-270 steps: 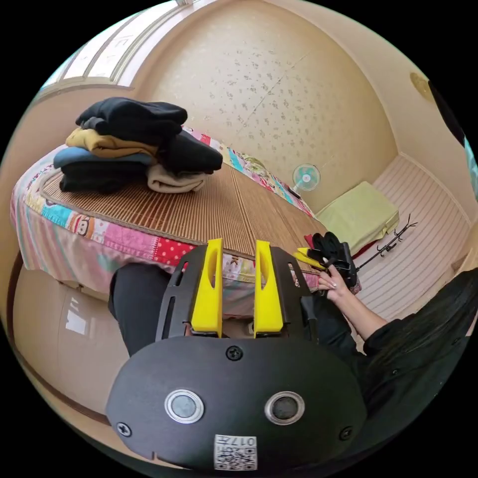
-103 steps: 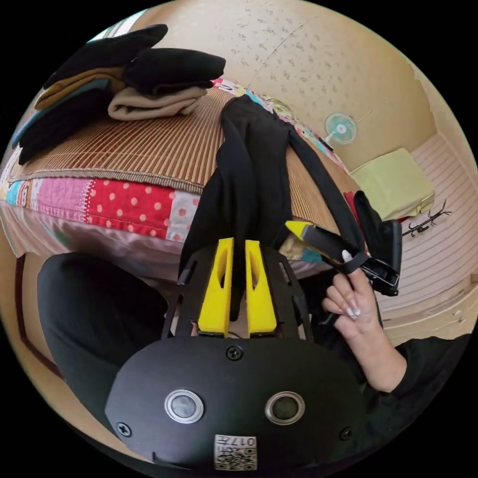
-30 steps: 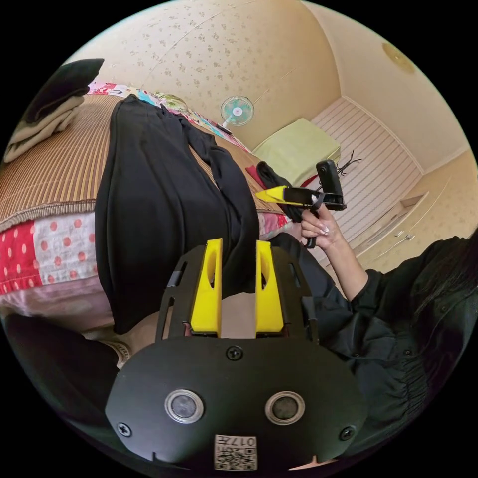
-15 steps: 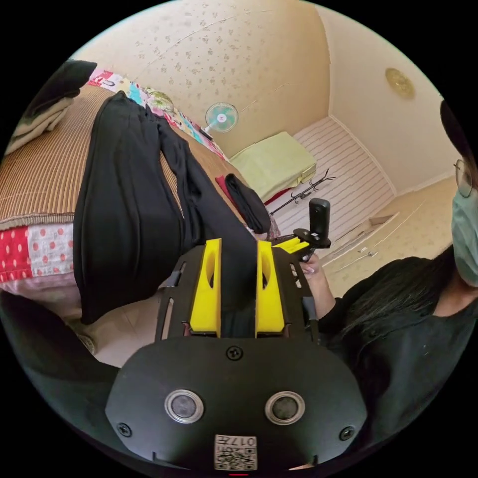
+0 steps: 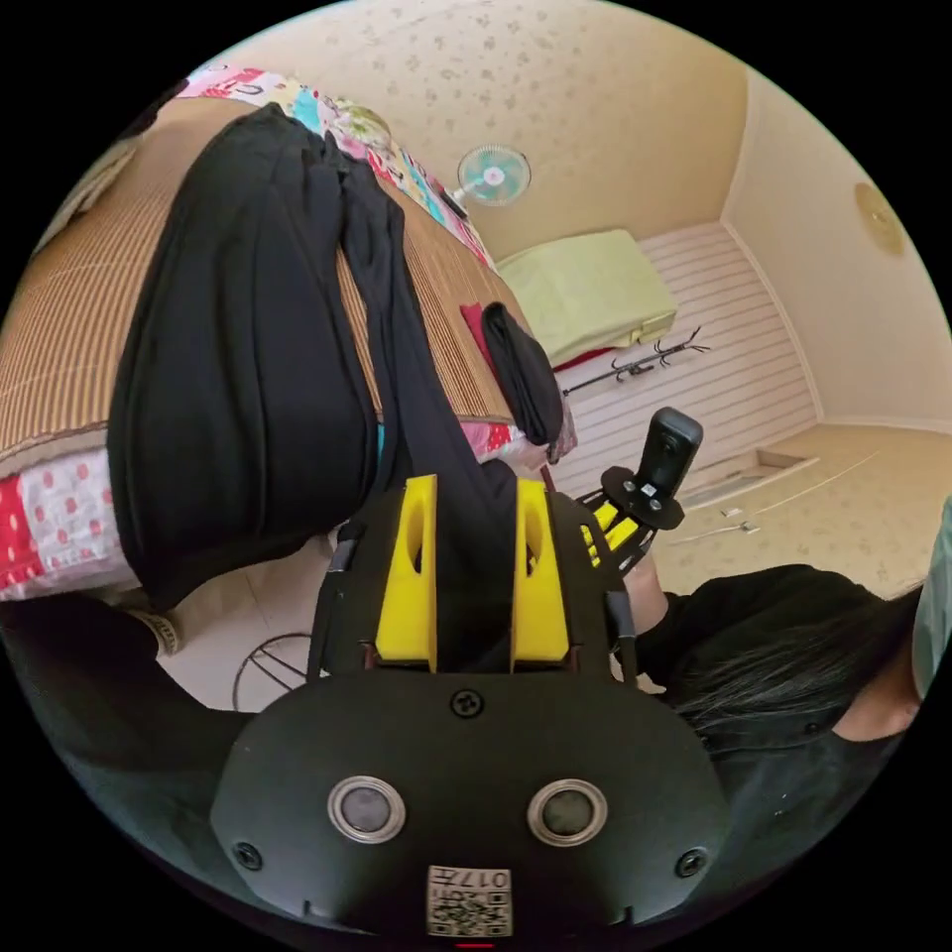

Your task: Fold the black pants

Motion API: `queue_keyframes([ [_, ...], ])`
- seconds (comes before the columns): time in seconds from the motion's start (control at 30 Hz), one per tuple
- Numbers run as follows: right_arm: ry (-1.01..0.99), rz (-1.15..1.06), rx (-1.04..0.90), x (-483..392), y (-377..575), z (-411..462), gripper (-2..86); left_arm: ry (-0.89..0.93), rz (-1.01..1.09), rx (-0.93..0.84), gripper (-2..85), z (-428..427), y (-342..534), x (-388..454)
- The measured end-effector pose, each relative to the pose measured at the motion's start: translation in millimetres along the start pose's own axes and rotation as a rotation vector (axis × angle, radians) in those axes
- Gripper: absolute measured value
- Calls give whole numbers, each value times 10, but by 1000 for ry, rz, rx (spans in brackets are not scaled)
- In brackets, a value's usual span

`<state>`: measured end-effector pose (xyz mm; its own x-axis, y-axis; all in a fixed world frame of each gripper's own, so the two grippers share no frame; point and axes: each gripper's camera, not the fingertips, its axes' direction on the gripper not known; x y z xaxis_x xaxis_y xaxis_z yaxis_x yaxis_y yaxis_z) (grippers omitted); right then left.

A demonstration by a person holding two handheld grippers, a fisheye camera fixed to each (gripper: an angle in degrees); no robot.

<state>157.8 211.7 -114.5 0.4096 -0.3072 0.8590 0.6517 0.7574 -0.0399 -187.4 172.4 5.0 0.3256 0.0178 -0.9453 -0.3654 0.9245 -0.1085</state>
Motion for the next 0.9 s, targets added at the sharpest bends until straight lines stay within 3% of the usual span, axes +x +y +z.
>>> queue_keyframes([
  [0.1,-50,-6,18,46,-34,50,27,74,3,-161,149,269,-158,-25],
  [0.2,-114,-22,1,112,-81,163,35,71,39,-284,94,624,-175,44],
  [0.37,-233,-154,-101,471,-54,-247,90,-10,152,-196,41,509,-110,300],
  [0.47,-59,34,116,1107,-285,-1041,132,31,199,-192,41,476,-154,346],
  [0.53,163,301,277,1801,-610,-1547,141,79,223,-163,41,430,-191,362],
  [0.63,287,552,494,2660,-998,-1907,146,110,262,-139,42,408,-236,409],
  [0.7,250,623,557,3125,-1239,-1957,147,129,275,-140,42,425,-267,423],
  [0.8,404,764,570,3603,-1461,-1904,143,173,278,-130,42,416,-323,395],
  [0.9,388,757,583,3785,-1551,-1788,82,249,239,-97,42,328,-410,265],
])
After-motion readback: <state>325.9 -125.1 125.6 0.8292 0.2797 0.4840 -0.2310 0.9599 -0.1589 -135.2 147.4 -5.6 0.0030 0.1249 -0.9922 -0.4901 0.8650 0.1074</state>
